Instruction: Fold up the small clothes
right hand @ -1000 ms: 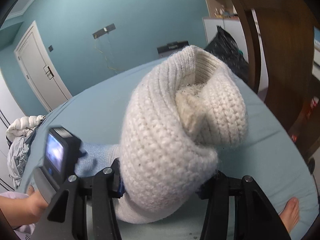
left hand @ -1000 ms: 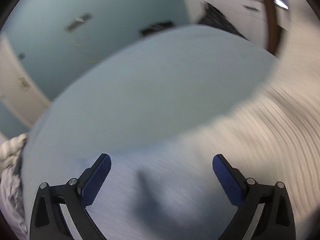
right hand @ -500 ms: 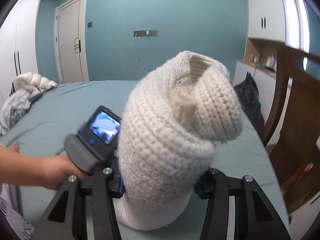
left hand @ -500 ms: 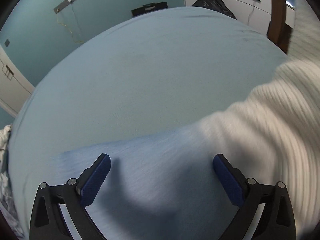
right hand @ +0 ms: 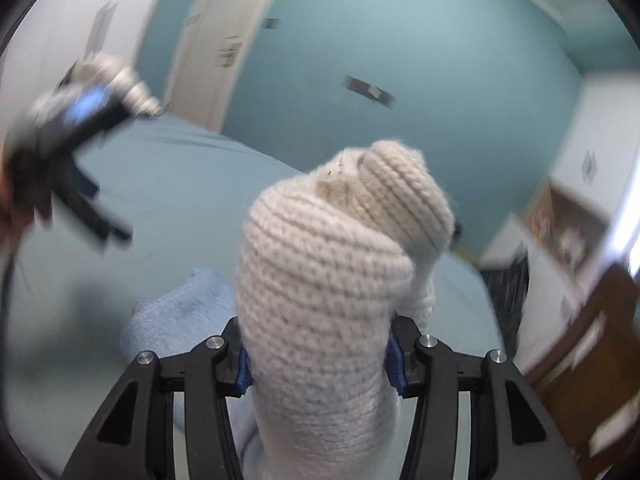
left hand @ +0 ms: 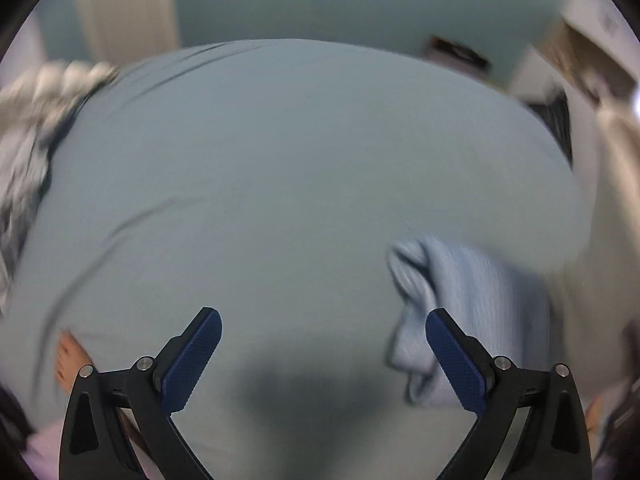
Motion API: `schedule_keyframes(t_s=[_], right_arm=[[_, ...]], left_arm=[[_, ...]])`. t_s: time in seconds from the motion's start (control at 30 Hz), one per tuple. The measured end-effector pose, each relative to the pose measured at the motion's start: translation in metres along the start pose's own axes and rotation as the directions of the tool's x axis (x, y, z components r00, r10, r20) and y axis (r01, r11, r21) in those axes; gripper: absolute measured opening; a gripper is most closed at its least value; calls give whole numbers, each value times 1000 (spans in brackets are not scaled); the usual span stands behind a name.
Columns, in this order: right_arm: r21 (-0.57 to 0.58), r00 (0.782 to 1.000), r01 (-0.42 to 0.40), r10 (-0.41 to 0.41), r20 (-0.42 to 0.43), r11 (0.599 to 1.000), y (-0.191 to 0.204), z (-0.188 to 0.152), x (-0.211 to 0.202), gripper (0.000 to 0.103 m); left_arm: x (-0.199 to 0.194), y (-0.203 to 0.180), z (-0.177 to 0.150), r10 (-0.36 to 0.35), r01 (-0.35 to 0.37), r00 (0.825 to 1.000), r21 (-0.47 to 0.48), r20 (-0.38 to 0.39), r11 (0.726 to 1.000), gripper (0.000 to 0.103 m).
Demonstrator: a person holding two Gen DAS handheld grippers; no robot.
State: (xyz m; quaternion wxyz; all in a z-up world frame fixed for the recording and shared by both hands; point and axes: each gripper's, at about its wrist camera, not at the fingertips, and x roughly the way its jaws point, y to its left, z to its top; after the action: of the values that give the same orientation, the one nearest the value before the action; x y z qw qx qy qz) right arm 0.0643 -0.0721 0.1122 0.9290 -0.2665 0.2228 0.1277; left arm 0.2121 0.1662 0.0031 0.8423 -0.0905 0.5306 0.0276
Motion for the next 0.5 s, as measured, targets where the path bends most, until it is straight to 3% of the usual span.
schedule_keyframes(t_s=[0.1, 0.2, 0.27, 0.3, 0.37, 0.4, 0.43, 0.47, 0.5], right_arm=[[-194, 1000, 4, 2, 30, 981, 66, 6, 18, 48], [-348, 1000, -23, 16, -22, 937, 131, -12, 53, 49], [-517, 997, -20, -23, -77, 856, 175, -47, 83, 52], [-596, 996, 8, -59, -66, 803, 192, -66, 91, 54], [-718, 982, 185, -149, 114, 671, 220, -101, 86, 54], [-726, 980, 199, -157, 127, 658, 222, -105, 81, 55], [-719, 983, 180, -148, 108, 671, 220, -106, 76, 56], [-704, 989, 146, -130, 77, 695, 215, -103, 69, 58], [-680, 995, 89, -88, 37, 727, 207, -99, 61, 69]], left_arm=[[3, 18, 9, 69, -69, 998, -29, -1, 997, 102], [11, 8, 6, 54, -54, 999, -12, 2, 998, 102], [16, -4, 0, 35, -35, 999, 28, 1, 999, 102], [16, -12, 0, 30, -30, 1000, 49, 5, 998, 102], [15, -27, 1, 21, -24, 999, 100, 27, 995, 102], [14, -34, 1, 21, -26, 999, 122, 40, 992, 102], [9, -40, -10, 26, -34, 998, 145, 58, 989, 102], [9, -43, -9, 36, -51, 996, 180, 87, 982, 102], [1, -54, -9, 44, -65, 993, 205, 107, 977, 103]])
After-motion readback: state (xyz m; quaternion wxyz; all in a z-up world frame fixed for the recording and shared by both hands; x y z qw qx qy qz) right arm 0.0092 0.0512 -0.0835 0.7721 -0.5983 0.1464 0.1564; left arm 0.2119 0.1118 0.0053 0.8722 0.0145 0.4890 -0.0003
